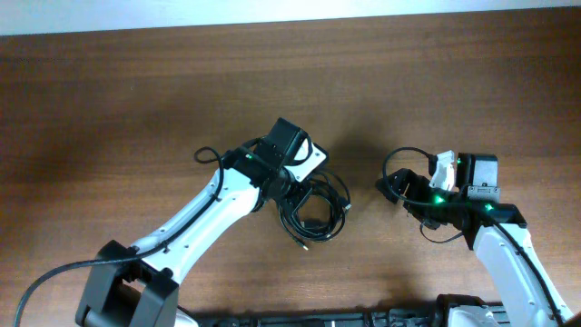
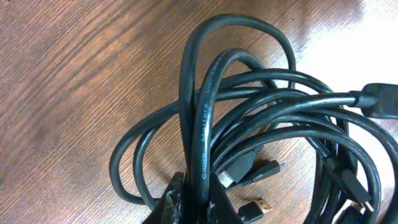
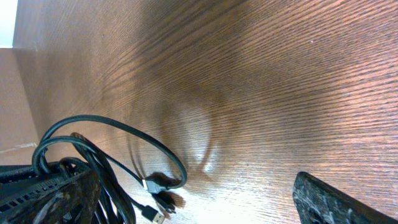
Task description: Untangle cables
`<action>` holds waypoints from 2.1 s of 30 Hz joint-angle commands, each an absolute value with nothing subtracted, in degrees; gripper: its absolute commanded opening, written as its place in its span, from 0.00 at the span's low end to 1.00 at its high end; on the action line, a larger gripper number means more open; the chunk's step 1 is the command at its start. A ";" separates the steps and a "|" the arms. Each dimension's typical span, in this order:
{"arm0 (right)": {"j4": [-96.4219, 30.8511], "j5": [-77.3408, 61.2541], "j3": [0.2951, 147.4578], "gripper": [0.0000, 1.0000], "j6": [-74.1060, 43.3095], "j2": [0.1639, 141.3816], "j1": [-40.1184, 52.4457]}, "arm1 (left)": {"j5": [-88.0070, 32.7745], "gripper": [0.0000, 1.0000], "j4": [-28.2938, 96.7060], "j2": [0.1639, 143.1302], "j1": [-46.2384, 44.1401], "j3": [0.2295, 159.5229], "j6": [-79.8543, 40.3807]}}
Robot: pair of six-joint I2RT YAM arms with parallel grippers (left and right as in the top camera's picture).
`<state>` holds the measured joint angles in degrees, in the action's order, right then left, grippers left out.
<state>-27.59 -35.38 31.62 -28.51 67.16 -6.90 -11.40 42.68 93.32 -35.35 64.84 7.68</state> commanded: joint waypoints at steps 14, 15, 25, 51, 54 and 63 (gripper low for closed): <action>-23.97 -54.81 31.73 0.99 -12.34 67.24 -7.16 | -18.92 0.00 43.40 90.30 -34.74 67.99 16.40; -23.70 -54.96 31.73 0.99 -12.25 67.24 -7.16 | -18.92 0.00 44.10 89.41 -34.26 68.69 16.40; -21.82 -57.41 31.73 0.99 -12.23 67.22 -7.16 | -26.15 0.00 49.01 82.26 -30.92 69.97 18.98; -19.94 -74.48 31.75 0.81 -3.79 67.24 1.04 | -31.73 0.00 43.86 82.70 -33.19 69.95 23.22; -16.38 -72.31 31.75 0.73 -8.08 67.24 4.86 | -31.07 0.00 40.66 82.70 -33.63 69.95 19.27; -11.51 -62.24 31.73 0.04 -15.77 67.24 10.11 | -25.04 0.00 39.46 82.70 -33.58 69.95 8.58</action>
<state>-11.62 -66.35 31.62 -13.98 67.16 9.32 -25.39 39.99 83.02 -33.43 68.69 12.40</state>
